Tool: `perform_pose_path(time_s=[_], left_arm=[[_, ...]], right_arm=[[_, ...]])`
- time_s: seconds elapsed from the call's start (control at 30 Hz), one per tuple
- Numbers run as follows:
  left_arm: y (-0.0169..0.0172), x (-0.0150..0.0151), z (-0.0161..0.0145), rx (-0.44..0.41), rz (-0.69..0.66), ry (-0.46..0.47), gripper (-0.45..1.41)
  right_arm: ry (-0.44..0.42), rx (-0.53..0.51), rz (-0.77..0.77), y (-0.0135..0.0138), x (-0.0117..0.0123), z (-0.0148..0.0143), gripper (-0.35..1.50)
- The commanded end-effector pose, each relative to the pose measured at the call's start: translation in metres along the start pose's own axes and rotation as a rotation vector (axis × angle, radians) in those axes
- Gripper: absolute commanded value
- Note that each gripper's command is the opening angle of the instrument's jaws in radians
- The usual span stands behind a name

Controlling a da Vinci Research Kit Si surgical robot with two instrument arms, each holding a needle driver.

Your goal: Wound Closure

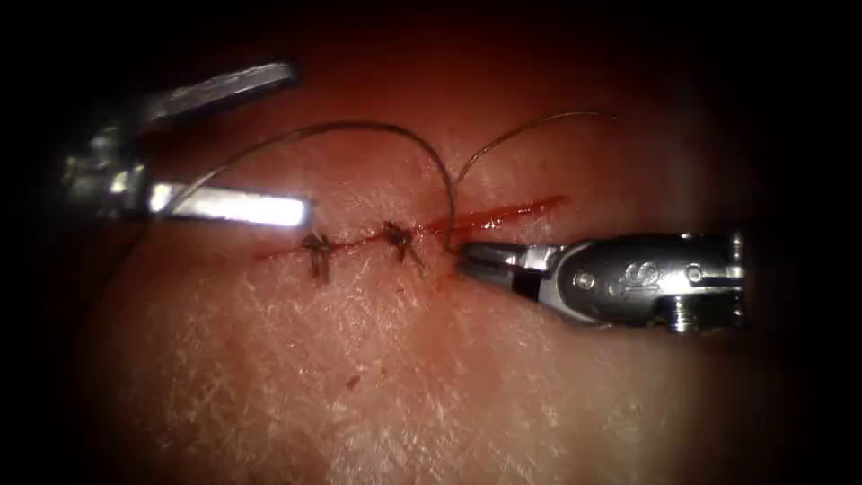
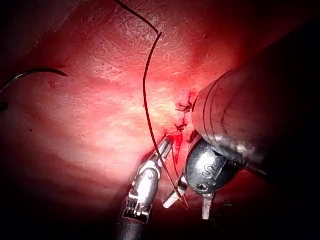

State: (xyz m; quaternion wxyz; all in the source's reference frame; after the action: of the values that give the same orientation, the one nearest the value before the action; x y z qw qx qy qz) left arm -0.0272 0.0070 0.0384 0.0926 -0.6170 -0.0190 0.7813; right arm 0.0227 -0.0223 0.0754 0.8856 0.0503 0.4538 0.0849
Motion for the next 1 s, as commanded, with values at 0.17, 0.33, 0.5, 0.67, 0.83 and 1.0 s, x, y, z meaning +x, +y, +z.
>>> perform_pose_path(time_s=[0.17,0.33,0.5,0.67,0.83,1.0], left_arm=[[0.0002,-0.0006,0.0008,-0.007,0.002,-0.004,0.79],[0.0002,-0.0004,0.0008,-0.01,0.001,-0.002,0.56],[0.0012,-0.0003,0.0008,-0.026,0.042,0.01,-0.45],[0.0013,-0.0003,0.0008,-0.026,0.055,0.017,-0.45],[0.0011,-0.0006,0.0005,-0.031,0.056,0.021,-0.45],[0.001,-0.0008,0.0006,-0.027,0.057,0.018,-0.45]], right_arm=[[0.005,0.001,0.0,-0.0005,-0.0002,0.0009,-0.35],[0.005,0.001,-0.001,-0.0005,-0.0002,0.0009,-0.35],[0.005,0.001,-0.001,-0.0006,-0.0001,0.0009,-0.35],[0.005,0.001,-0.001,-0.0006,-0.0001,0.0009,-0.35],[0.005,0.001,-0.001,-0.0006,-0.0001,0.0009,-0.35],[0.02,-0.006,0.0,-0.0008,0.0001,0.0008,-0.23]])
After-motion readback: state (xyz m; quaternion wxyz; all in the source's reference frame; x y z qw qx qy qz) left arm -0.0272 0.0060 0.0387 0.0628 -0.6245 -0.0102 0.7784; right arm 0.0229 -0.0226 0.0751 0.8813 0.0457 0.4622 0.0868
